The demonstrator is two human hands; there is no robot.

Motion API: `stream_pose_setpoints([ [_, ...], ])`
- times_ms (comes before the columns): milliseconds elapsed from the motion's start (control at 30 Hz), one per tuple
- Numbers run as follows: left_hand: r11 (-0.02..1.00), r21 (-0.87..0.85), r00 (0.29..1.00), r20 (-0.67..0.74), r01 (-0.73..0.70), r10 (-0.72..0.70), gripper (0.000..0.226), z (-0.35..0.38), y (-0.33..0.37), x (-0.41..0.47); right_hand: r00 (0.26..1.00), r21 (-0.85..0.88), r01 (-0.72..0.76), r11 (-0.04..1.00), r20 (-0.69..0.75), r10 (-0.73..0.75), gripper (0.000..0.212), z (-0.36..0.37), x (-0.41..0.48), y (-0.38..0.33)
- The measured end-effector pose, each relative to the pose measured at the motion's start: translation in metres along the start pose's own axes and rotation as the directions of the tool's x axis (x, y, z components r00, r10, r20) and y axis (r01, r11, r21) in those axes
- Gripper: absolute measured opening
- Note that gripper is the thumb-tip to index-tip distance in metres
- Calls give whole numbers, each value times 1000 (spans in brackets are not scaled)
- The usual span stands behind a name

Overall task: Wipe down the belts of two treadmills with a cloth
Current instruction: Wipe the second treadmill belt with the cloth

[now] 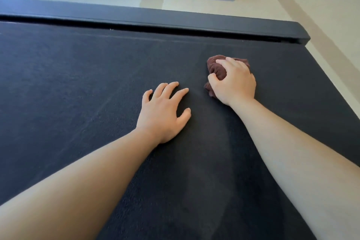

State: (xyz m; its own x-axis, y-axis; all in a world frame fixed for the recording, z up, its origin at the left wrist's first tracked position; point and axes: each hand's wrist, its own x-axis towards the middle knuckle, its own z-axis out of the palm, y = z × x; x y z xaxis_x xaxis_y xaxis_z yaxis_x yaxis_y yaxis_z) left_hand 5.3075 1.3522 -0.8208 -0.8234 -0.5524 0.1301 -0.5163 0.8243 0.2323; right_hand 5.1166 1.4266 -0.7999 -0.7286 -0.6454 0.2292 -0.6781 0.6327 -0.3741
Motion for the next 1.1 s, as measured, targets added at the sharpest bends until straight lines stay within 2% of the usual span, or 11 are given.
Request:
stream_pose_setpoints([
  [133,1000,-4,1000,1,11,-11,55,-1,0,0,1000,-2,31,1000,0,-31,52,4,18,2],
  [267,1000,2,1000,6,12,-12,55,-2,-1,3,998,-14,49,999,40,-48,54,-1,0,4],
  [433,1000,-23,998,69,-9,11,53,-6,0,-8,998,-4,28,1000,63,-27,54,-26,-86,3],
  [567,990,-63,983,126,-125,132,53,-17,-13,-50,996,-13,-3,1000,85,4,60,-47,-170,-12],
  [700,974,-98,971,113,-202,213,52,-29,-28,-92,991,-47,-41,998,123,47,61,-58,-233,-38],
  [867,958,-104,952,129,-266,278,51,-38,-46,-109,986,-53,-21,998,162,29,62,-56,-281,-75],
  [1100,973,-120,971,110,-198,212,48,-51,-87,-127,987,-104,-42,994,147,57,58,-43,-277,-101],
])
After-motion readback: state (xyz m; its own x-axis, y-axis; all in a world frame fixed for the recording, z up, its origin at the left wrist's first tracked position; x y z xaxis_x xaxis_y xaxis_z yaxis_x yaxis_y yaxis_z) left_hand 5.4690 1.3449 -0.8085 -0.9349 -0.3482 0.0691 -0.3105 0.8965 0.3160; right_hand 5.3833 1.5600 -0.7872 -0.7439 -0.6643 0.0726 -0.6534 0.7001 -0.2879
